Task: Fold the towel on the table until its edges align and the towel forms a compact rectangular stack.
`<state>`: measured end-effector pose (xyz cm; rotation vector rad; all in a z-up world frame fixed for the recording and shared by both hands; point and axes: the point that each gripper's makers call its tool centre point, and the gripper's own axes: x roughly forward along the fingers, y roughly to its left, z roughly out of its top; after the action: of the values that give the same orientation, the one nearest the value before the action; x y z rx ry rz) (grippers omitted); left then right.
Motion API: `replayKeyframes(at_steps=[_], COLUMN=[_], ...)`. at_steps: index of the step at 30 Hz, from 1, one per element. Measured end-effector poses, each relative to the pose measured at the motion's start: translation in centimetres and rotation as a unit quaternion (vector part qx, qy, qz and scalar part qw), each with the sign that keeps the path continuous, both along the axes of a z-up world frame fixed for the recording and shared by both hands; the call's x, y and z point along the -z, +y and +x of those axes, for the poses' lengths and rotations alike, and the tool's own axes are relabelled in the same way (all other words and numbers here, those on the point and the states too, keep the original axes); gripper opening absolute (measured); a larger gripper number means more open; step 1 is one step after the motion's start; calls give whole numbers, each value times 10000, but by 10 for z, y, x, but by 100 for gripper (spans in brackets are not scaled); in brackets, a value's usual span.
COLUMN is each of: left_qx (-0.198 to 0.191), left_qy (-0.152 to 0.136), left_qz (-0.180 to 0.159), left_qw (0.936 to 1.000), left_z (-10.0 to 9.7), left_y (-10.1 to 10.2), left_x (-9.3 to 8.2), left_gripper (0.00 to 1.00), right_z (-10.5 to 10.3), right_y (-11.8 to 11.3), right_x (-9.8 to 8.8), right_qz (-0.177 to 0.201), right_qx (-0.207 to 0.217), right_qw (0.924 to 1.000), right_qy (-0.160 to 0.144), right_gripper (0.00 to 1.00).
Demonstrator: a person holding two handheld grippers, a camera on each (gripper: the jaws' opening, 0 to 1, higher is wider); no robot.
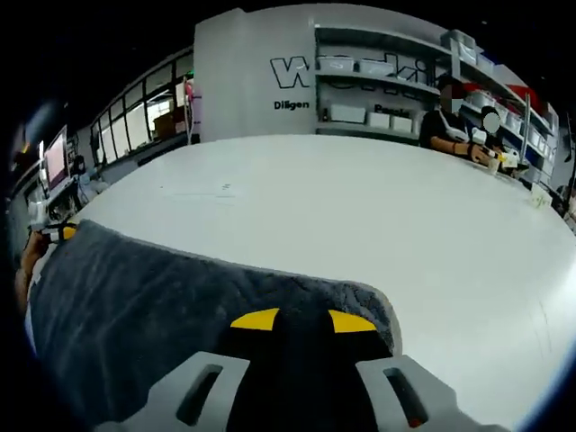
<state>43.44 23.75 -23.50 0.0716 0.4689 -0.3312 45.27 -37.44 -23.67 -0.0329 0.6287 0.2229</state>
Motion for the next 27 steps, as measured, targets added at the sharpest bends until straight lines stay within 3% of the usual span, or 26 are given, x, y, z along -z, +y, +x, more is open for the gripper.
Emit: replayKeyframes(at_steps=[4,6,26,27], left_qx=[15,16,15,24], left_qy=[-13,-21,84,98], left_qz=[14,25,63,92], left_qw=[10000,10000,9999,9999], left_z=[1,1,15,24], left_y=[0,1,6,10], left_x=[1,2,7,5], left_gripper=[25,24,24,25], right_z=[-1,1,26,28], right_y=[3,7,27,28], right_x=[-1,0,5,5], right_qz=[214,34,55,50], right_qx=[31,-173,-289,-286], right_qw=[9998,9997,9989,9988], right_qy=[-54,-183,-371,-395], right_gripper=[18,19,25,25])
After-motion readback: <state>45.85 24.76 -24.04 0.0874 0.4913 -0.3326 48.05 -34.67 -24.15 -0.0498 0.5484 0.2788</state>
